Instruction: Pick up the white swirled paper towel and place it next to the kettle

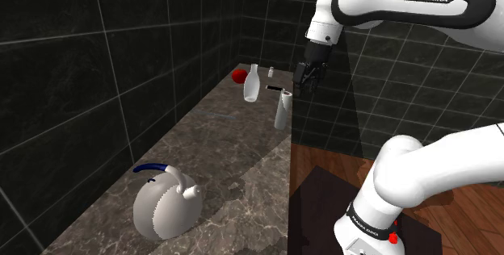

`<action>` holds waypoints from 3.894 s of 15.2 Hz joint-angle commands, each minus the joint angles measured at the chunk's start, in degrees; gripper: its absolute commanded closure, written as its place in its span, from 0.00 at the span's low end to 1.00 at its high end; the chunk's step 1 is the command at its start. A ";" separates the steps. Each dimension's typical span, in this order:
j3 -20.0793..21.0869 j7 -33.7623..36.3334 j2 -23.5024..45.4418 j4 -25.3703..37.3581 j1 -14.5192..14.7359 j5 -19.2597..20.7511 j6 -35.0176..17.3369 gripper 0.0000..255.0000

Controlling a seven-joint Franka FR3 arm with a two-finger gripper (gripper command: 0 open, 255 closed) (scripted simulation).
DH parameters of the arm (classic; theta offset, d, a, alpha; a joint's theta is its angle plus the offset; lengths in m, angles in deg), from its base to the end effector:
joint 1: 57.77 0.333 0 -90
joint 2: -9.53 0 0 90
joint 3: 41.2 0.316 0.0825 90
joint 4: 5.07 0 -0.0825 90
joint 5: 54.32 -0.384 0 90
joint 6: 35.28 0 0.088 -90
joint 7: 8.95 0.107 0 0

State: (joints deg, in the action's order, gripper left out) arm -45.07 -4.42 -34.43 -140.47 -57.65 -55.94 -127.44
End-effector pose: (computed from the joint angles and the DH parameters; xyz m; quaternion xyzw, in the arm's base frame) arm 0.3149 -0.0235 0.5842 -0.9973 0.0633 -0.0051 0.0376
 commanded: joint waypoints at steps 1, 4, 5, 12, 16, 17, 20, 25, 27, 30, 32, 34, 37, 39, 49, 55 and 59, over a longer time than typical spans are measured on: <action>0.00 0.00 0.00 0.00 0.00 0.00 0.00 0.00; -2.75 -3.47 4.30 0.88 -0.76 2.00 -3.10 0.00; -3.64 -4.61 5.84 1.31 -0.98 2.59 -4.12 0.00; -9.71 -12.43 17.85 6.35 -2.10 5.22 -10.69 0.00; -12.92 -16.99 25.54 10.78 -2.52 5.35 -13.76 0.00; -13.68 -18.16 27.55 12.06 -2.62 5.21 -14.43 0.00; -15.78 -21.75 33.76 16.33 -3.04 4.32 -16.12 0.00; -18.52 -27.88 44.71 24.96 -4.37 1.47 -17.79 0.00; -19.22 -30.28 49.29 28.99 -5.28 -0.03 -17.98 0.00; -19.82 -33.66 56.33 35.77 -7.10 -2.44 -17.69 0.00; -19.84 -34.70 58.76 38.28 -7.91 -3.24 -17.42 0.00; -19.74 -34.80 59.06 37.12 -7.96 -3.39 -18.86 0.00; -19.65 -34.99 59.61 35.49 -8.01 -3.68 -20.99 0.00; -19.56 -35.18 60.16 34.20 -8.07 -3.97 -22.79 0.00; -19.56 -35.18 60.16 34.21 -8.07 -3.96 -22.78 1.00; -19.56 -35.18 60.17 34.21 -8.07 -3.97 -22.78 1.00; -19.65 -35.04 59.67 35.13 -8.02 -3.72 -21.42 1.00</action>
State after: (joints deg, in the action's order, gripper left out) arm -64.69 -39.50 25.41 -105.64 -65.68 -59.73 -149.30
